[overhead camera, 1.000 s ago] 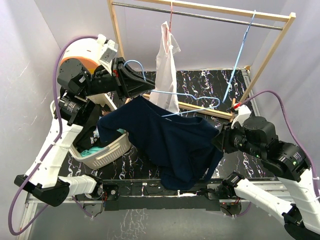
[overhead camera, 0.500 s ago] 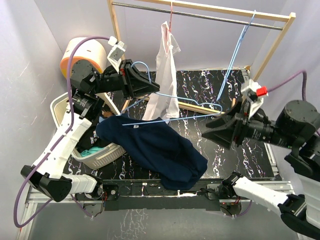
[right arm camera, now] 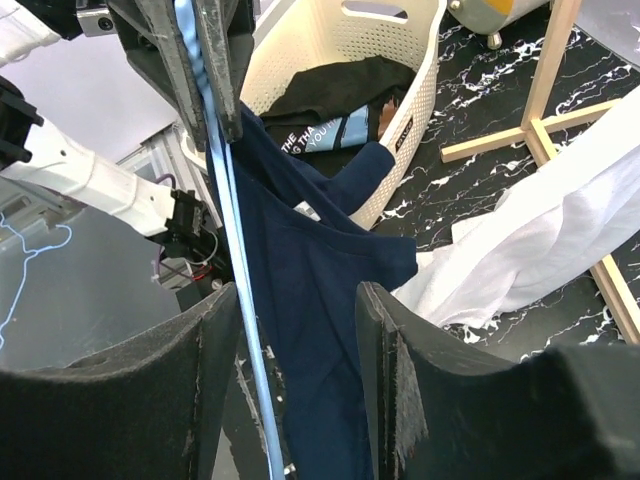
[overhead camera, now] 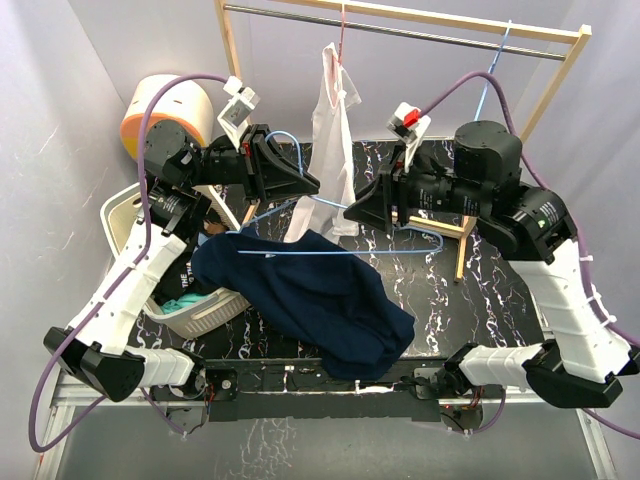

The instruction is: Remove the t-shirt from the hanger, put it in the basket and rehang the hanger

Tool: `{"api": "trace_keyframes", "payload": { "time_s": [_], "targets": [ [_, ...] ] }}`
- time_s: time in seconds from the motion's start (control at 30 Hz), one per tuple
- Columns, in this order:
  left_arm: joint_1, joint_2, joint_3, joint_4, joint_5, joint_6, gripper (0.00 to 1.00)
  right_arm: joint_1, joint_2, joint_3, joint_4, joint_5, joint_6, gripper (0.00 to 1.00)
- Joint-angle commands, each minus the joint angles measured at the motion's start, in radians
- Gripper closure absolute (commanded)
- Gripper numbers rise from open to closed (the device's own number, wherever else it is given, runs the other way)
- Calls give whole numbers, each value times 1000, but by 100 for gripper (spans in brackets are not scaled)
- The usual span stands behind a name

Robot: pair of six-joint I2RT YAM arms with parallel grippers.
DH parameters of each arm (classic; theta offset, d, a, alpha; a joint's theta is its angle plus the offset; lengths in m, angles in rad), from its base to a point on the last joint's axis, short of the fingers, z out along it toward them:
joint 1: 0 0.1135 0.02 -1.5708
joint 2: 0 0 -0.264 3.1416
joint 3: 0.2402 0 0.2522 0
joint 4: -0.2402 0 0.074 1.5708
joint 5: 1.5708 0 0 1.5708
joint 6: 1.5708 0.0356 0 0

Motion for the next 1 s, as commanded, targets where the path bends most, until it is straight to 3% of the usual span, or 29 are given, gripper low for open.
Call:
{"api": "trace_keyframes", "payload": {
  "time_s": [0.0, 0.07, 0.13, 0.17, 0.27, 0.37, 0.63, 0.97],
  "targets": [
    [2, -26, -11, 79, 26, -32, 100, 0, -17, 42, 39, -30, -46, 49],
    [2, -23, -16, 104, 27, -52, 100, 0, -17, 23, 34, -52, -51, 59],
    [3, -22, -20, 115, 25, -63, 100, 0, -20, 7, 27, -64, -53, 84],
    [2, -21, -21, 113, 20, -63, 96, -1, -26, 1, 22, -61, -52, 90],
    [2, -28, -25, 82, 0, -39, 67, -1, -71, -20, 3, -22, -51, 92],
    [2, -40, -29, 47, -22, -8, 50, -1, -130, -23, -49, 32, -47, 92],
    [2, -57, -38, -32, -78, 61, 46, 0, -302, 7, -145, 170, 44, 92],
    [2, -82, -54, -114, -152, 123, 46, -1, -374, 112, -28, 543, 153, 92]
  ]
}}
